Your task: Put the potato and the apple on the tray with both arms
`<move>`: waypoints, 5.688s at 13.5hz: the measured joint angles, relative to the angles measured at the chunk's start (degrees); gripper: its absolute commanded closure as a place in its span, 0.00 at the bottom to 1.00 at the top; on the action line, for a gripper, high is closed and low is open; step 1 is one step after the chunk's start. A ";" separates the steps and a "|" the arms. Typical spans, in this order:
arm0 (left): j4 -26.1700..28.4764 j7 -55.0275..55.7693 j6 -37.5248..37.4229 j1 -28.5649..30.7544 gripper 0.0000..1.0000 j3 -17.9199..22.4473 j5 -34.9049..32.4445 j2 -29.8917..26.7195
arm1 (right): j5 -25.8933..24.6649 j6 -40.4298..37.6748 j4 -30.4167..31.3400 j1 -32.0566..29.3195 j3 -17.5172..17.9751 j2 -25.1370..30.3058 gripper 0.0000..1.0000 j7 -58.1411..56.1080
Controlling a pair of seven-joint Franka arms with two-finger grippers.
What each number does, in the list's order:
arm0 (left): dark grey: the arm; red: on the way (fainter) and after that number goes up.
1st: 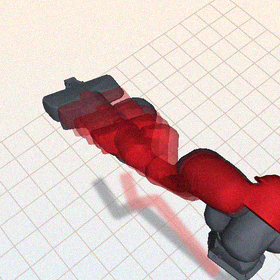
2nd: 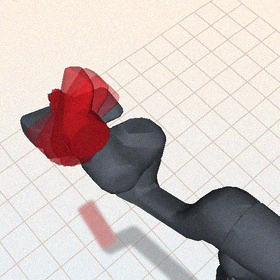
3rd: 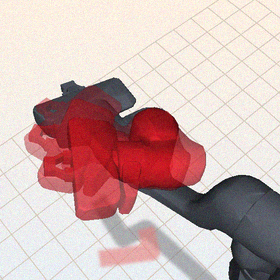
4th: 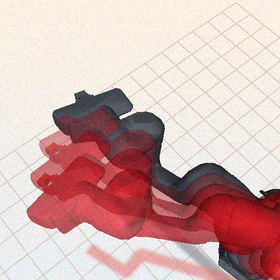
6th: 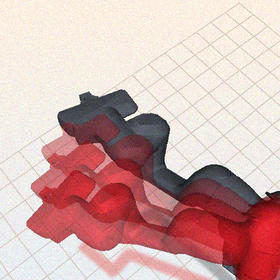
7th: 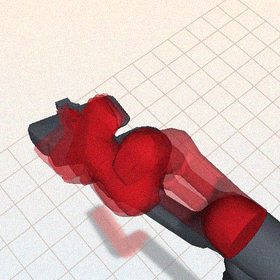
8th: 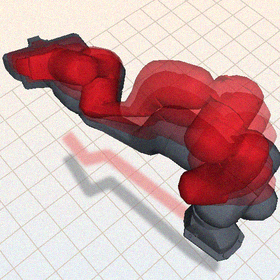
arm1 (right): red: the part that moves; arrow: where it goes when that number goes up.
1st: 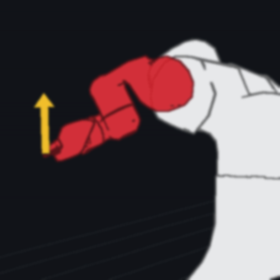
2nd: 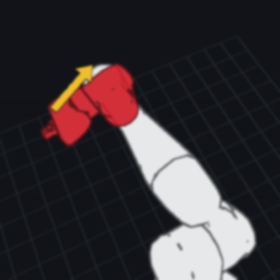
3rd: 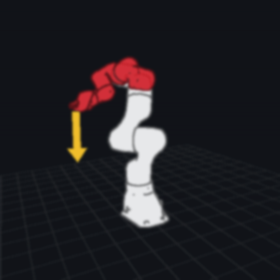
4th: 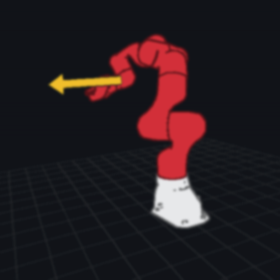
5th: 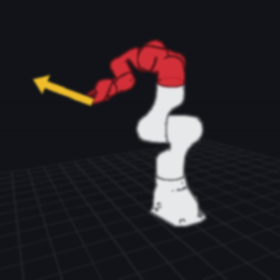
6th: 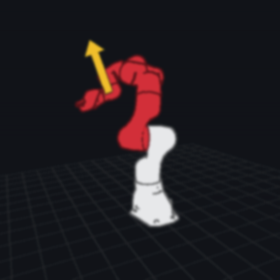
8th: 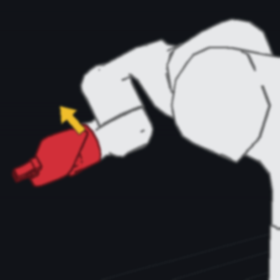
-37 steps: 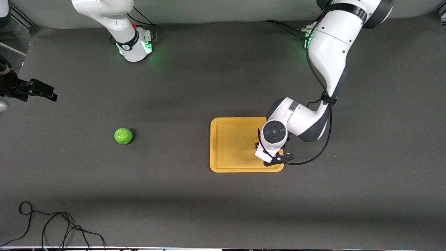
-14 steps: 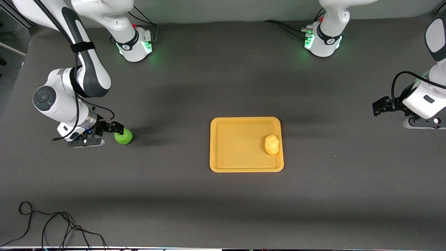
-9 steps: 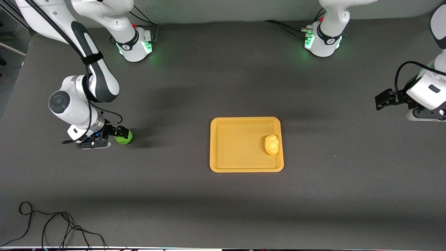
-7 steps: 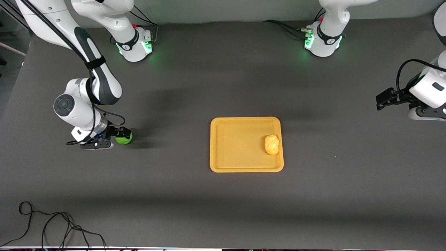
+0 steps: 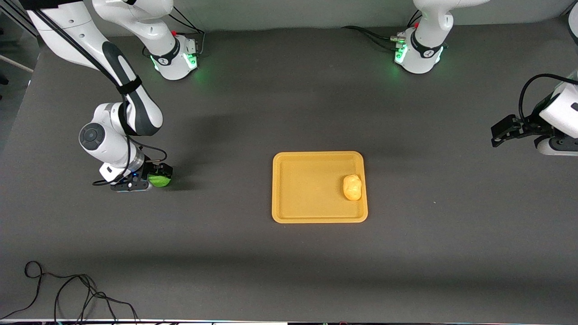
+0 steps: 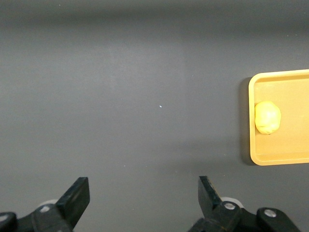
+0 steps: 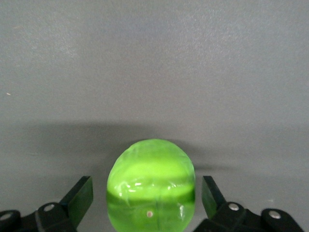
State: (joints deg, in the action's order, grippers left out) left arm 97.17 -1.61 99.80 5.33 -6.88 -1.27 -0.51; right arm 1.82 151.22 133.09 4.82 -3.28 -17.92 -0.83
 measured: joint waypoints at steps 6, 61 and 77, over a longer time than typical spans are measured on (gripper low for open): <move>-0.03 -0.01 0.01 0.01 0.00 0.04 0.58 0.47 | 0.00 0.28 -0.43 -0.10 -0.04 0.28 0.57 0.00; -0.12 -3.50 1.11 4.30 0.00 0.60 4.27 3.58 | -1.94 -62.36 -66.78 16.54 -0.90 -6.75 0.00 17.62; -0.13 -3.63 1.06 3.62 0.00 -0.36 1.28 3.53 | -1.27 -59.07 -41.90 -6.04 0.54 16.05 0.00 2.28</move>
State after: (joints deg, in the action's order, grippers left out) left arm 97.04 -5.24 100.86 8.95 -7.24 0.01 3.02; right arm 0.55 92.15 91.18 -1.22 -2.74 -1.87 1.45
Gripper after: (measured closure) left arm 0.000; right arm 0.000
